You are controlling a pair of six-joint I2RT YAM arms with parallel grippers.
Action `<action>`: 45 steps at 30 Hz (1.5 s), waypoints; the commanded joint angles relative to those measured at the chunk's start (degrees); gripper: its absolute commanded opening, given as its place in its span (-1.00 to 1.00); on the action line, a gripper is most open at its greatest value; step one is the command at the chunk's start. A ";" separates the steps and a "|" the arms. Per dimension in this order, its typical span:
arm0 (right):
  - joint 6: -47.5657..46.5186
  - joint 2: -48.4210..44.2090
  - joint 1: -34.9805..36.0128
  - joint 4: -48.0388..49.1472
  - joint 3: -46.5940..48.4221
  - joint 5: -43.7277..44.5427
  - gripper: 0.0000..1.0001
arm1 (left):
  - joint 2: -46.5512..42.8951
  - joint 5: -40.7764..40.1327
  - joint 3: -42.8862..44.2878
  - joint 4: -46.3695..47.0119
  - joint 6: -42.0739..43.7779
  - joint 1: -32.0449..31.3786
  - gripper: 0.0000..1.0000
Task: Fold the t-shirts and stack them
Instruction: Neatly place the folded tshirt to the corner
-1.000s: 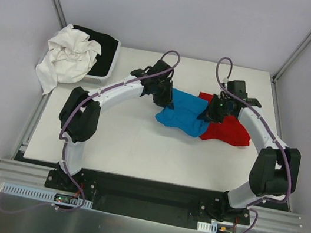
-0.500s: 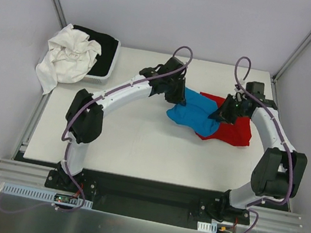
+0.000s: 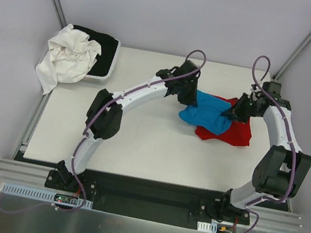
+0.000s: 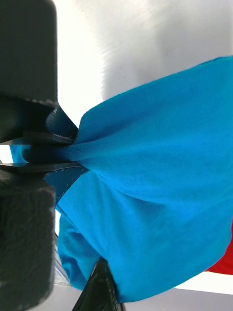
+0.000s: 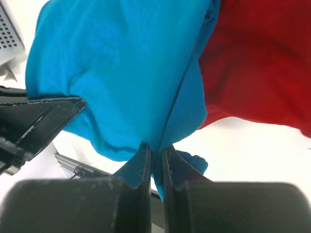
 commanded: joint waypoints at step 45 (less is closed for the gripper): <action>1.71 0.47 -10.65 -11.19 2.88 5.56 -0.99 | 5.56 5.16 10.80 0.14 -0.73 -2.86 -1.00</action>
